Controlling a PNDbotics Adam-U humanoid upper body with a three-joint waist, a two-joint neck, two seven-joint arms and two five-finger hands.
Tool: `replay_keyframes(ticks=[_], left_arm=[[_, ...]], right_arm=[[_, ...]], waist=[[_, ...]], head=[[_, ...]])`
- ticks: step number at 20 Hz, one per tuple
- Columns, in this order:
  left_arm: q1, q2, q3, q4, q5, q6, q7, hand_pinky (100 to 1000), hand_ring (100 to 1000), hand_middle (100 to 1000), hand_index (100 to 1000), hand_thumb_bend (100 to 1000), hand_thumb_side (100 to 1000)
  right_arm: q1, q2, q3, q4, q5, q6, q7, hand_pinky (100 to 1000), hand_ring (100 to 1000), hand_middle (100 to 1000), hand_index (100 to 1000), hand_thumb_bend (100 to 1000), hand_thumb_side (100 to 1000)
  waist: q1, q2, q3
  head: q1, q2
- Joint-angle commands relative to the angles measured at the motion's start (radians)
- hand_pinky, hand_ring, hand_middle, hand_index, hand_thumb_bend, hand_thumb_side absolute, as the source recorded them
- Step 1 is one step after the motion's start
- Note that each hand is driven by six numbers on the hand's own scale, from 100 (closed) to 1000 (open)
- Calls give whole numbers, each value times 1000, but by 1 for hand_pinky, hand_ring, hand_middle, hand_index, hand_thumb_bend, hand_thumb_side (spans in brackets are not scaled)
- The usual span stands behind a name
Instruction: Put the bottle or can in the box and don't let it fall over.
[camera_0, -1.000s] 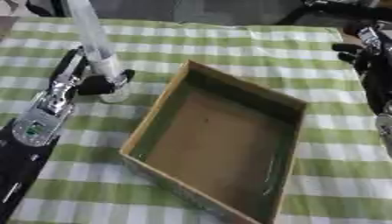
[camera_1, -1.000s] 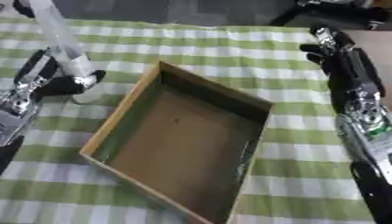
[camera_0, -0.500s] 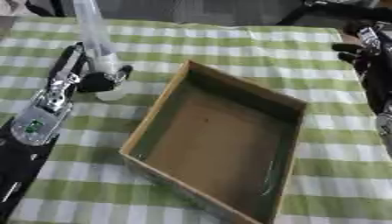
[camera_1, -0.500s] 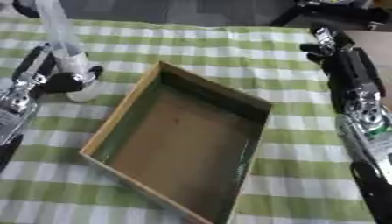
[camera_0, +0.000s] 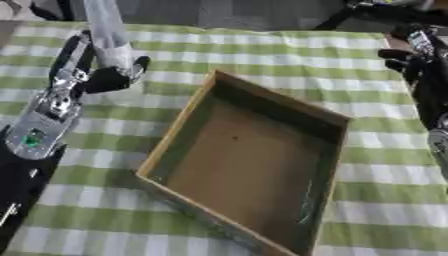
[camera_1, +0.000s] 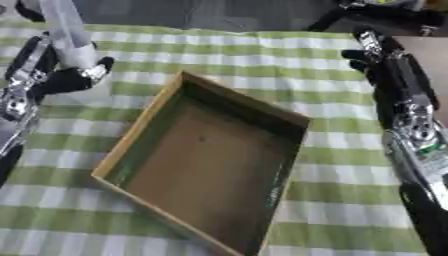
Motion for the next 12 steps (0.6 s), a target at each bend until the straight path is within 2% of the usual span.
replay_keyframes(ticks=[1, 12], left_arm=[[-39, 24, -12, -89, 8, 12, -16, 1000, 350, 100, 147, 212, 100], [-64, -85, -129, -296, 52, 93, -85, 1000, 350, 100, 153, 202, 100]], right_arm=[[-12, -21, -12, -8, -6, -4, 1, 900, 805, 898, 870, 100, 779], [-11, -16, -10, -2, -3, -4, 2, 900, 805, 897, 870, 100, 777]], waist=[[3, -38, 1], [10, -52, 6]], head=[[0, -2], [0, 10]])
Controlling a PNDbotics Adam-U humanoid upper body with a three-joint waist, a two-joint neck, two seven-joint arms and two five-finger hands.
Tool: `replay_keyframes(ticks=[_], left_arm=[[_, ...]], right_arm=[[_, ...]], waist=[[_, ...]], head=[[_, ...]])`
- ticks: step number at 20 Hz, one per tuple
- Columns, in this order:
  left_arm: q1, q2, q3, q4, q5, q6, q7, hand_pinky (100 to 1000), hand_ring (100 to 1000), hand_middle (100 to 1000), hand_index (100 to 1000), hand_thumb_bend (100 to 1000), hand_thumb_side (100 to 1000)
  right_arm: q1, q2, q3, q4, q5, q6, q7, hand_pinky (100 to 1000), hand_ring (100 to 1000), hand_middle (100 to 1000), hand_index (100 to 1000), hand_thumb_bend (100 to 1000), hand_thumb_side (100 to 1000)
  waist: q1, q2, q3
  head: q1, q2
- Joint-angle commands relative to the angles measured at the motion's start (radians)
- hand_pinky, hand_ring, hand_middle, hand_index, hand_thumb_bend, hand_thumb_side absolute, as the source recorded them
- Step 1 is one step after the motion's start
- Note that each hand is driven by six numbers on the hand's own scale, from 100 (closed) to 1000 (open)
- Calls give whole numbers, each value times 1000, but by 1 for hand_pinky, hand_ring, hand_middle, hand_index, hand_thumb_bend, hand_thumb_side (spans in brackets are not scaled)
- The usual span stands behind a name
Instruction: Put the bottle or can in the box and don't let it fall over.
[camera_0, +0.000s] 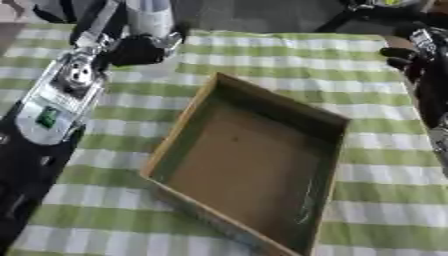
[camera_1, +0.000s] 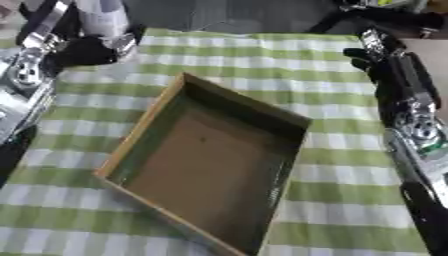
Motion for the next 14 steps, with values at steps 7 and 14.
replay_keyframes(ticks=[7, 14], left_arm=[[-6, -40, -100, -148, 60, 65, -49, 1000, 353, 102, 158, 194, 100], [55, -42, -172, -201, 103, 108, -82, 1000, 365, 134, 174, 206, 100]], right_arm=[[-5, -15, -12, 0, -2, -6, -1, 901, 805, 897, 870, 100, 774], [0, -18, -17, 1, -1, -8, -6, 900, 805, 897, 870, 100, 775]], waist=[[11, -56, 6], [14, -57, 8]], head=[[-9, 11], [-15, 4]])
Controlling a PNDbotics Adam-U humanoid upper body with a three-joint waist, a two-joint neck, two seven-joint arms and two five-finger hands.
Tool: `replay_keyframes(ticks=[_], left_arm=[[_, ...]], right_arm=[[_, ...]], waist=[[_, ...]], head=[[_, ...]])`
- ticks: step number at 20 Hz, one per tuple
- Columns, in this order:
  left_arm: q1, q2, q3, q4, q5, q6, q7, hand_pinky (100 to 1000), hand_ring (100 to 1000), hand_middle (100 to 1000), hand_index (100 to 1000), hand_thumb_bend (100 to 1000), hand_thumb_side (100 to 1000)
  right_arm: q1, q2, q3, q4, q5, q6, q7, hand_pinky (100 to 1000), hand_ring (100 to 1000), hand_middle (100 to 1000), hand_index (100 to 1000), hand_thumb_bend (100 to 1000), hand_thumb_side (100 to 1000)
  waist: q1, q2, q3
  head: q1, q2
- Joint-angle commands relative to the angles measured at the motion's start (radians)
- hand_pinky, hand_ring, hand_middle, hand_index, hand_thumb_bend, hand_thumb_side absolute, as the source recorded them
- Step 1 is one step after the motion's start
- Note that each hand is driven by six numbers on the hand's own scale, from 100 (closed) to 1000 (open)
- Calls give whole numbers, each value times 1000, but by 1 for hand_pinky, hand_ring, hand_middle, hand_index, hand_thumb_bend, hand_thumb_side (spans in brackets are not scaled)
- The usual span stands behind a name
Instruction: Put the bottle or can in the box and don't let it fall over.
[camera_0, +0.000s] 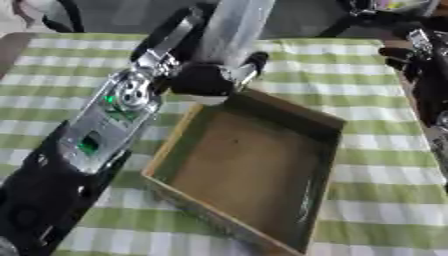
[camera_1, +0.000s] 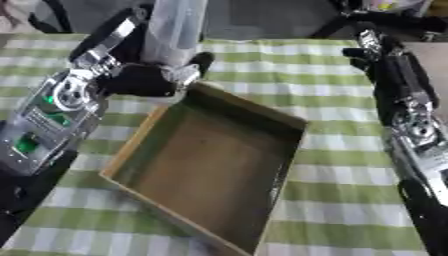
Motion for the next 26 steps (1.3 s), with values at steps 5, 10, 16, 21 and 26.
replay_keyframes(ticks=[5, 10, 16, 21, 26], left_arm=[[10, 6, -40, -56, 41, 5, -17, 1000, 525, 451, 452, 505, 100], [19, 32, -61, -40, -95, -71, -116, 1000, 766, 803, 885, 753, 434], [34, 35, -41, 22, -206, -114, -148, 1000, 743, 773, 861, 700, 399], [41, 47, -32, 21, -185, -112, -130, 1000, 716, 753, 849, 655, 371], [68, 87, -5, -4, -151, -93, -99, 1000, 705, 746, 841, 642, 373]], right_arm=[[-9, -20, -14, -8, -2, -5, -8, 900, 805, 897, 870, 100, 774], [-8, -23, -18, -9, -5, -7, -12, 900, 805, 896, 870, 100, 773], [-6, -24, -20, -9, -7, -7, -15, 900, 805, 896, 870, 100, 774], [-4, -26, -22, -9, -7, -7, -16, 900, 805, 896, 870, 100, 772], [4, -30, -26, -8, -8, -8, -20, 900, 805, 896, 870, 100, 770]], waist=[[1, -29, 2], [1, -29, 3], [-1, -29, 3], [-3, -32, 7], [-3, -42, 16]], head=[[-5, 0], [-7, -1], [-8, -1], [-9, -2], [-16, -1]])
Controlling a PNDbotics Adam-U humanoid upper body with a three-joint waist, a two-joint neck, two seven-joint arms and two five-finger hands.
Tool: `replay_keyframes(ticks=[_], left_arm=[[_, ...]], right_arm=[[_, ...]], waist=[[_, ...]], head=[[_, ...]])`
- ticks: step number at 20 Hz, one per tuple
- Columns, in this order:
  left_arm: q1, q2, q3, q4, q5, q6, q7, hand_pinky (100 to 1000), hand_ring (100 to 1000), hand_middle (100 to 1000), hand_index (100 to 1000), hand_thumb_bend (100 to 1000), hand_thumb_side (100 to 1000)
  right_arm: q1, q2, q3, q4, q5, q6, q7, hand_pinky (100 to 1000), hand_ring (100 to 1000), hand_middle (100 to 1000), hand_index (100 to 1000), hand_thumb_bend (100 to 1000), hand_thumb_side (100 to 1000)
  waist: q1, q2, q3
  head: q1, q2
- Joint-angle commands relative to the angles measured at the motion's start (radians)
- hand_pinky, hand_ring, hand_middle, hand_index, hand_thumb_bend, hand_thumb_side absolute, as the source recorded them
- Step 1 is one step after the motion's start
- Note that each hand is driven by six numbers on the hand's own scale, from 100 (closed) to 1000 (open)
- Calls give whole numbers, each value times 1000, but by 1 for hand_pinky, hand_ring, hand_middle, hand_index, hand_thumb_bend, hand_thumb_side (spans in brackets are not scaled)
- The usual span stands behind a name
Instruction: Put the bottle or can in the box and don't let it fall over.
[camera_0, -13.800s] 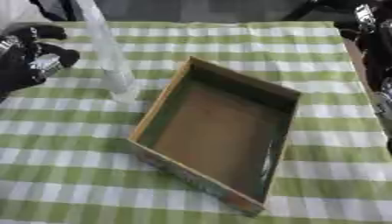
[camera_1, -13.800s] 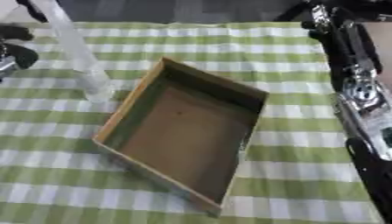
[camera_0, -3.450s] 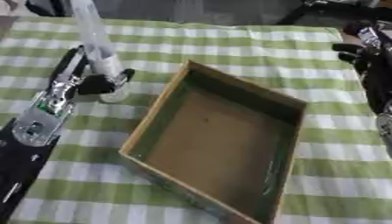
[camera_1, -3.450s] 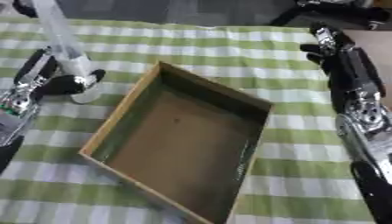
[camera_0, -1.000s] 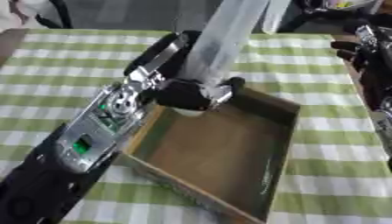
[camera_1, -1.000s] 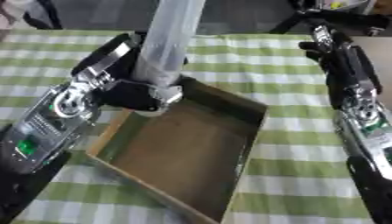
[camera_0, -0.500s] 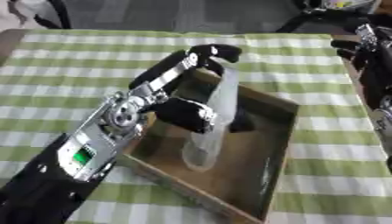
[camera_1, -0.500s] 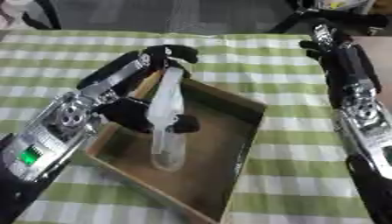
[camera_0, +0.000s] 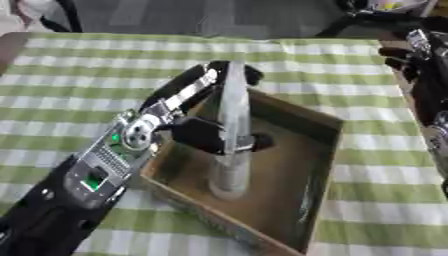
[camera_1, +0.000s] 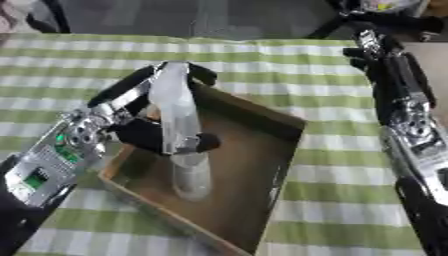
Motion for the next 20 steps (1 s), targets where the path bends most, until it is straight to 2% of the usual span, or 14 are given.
replay_keyframes(ticks=[1, 7, 15, 20], left_arm=[[4, 49, 32, -34, 24, 10, 23, 1000, 705, 746, 841, 639, 376], [81, 130, 89, -94, 71, 38, 66, 1000, 701, 754, 833, 624, 360], [208, 225, 244, -212, 158, 71, 214, 1000, 684, 745, 822, 584, 352], [291, 272, 336, -235, 210, 57, 313, 1000, 670, 741, 818, 544, 356]], right_arm=[[-4, -31, -14, -10, -8, -2, -5, 900, 805, 896, 870, 100, 770], [2, -35, -20, -11, -8, -5, -10, 900, 805, 896, 870, 100, 765], [7, -42, -26, -14, -8, -7, -13, 900, 805, 895, 870, 100, 760], [10, -44, -29, -15, -9, -9, -16, 900, 805, 895, 870, 100, 756]], waist=[[0, -32, 3], [-1, -40, 12], [-4, -47, 24], [-5, -54, 30]], head=[[-6, -1], [-11, 7], [-24, 13], [-33, 17]])
